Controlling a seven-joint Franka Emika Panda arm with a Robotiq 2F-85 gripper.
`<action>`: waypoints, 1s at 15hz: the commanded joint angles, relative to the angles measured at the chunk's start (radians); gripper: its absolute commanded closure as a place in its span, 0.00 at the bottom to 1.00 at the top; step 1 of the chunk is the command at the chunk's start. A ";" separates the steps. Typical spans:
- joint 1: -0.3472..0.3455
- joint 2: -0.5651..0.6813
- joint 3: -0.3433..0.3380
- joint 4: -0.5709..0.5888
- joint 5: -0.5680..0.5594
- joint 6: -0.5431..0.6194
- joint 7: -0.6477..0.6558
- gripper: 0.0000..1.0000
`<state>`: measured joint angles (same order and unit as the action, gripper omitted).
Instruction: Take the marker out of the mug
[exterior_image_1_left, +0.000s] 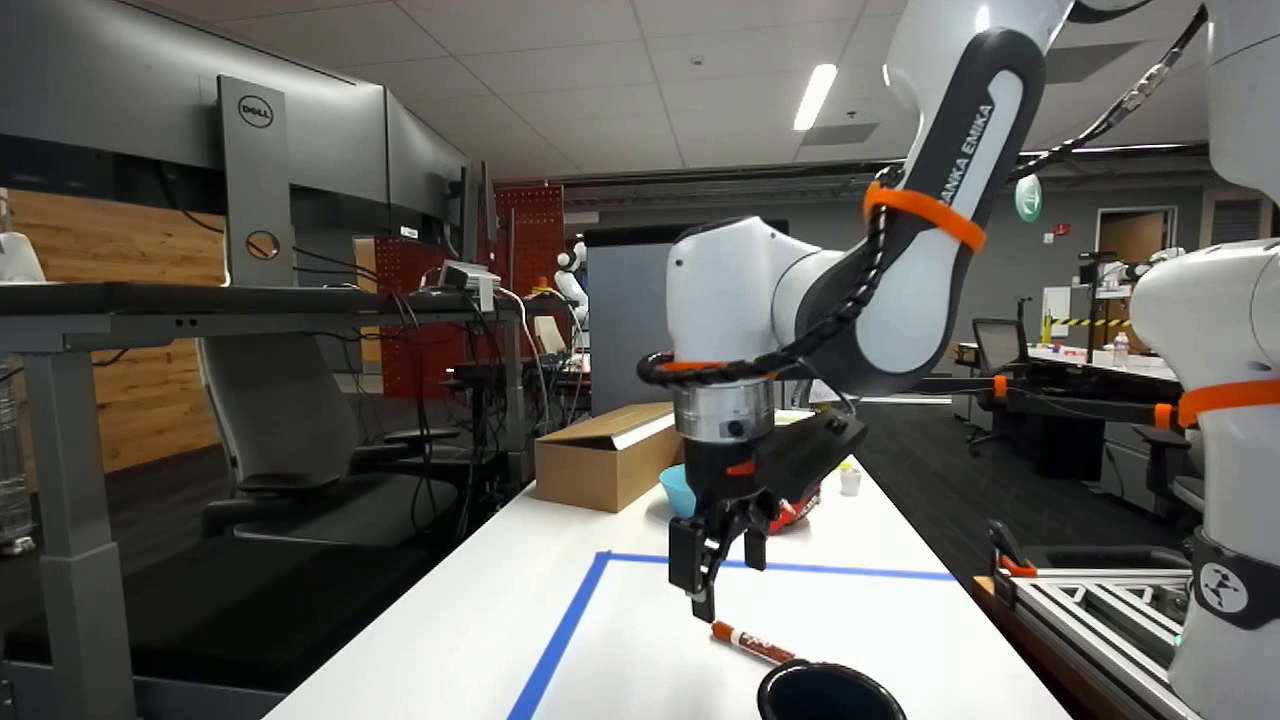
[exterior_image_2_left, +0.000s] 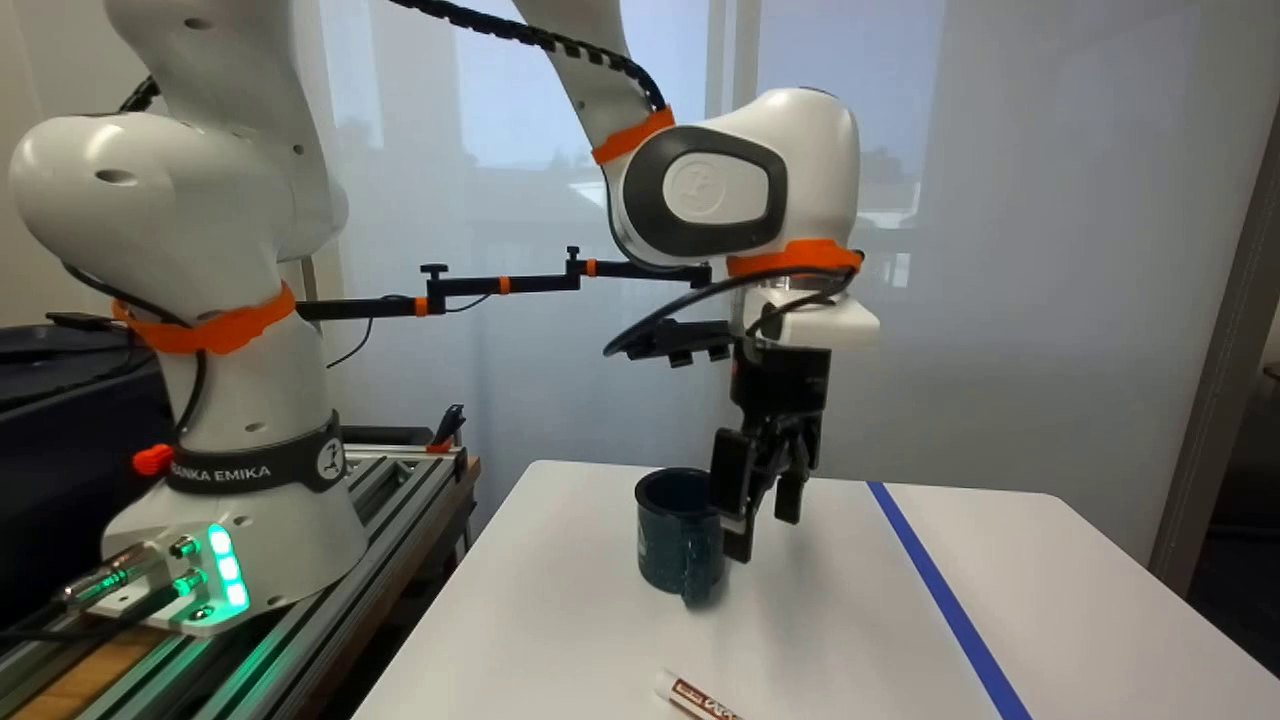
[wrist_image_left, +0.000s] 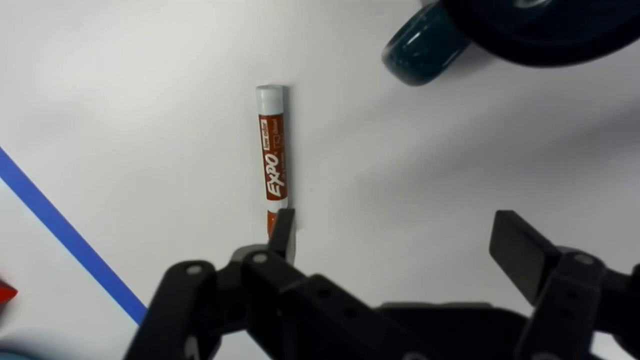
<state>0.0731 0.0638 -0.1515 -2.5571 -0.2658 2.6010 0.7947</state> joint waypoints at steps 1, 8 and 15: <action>-0.020 -0.247 0.063 -0.142 -0.020 -0.063 0.032 0.00; -0.075 -0.578 0.132 -0.203 0.038 -0.376 -0.356 0.00; -0.117 -0.579 0.162 -0.176 0.046 -0.400 -0.400 0.00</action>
<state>-0.0001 -0.5153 -0.0332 -2.7337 -0.2461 2.1986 0.4165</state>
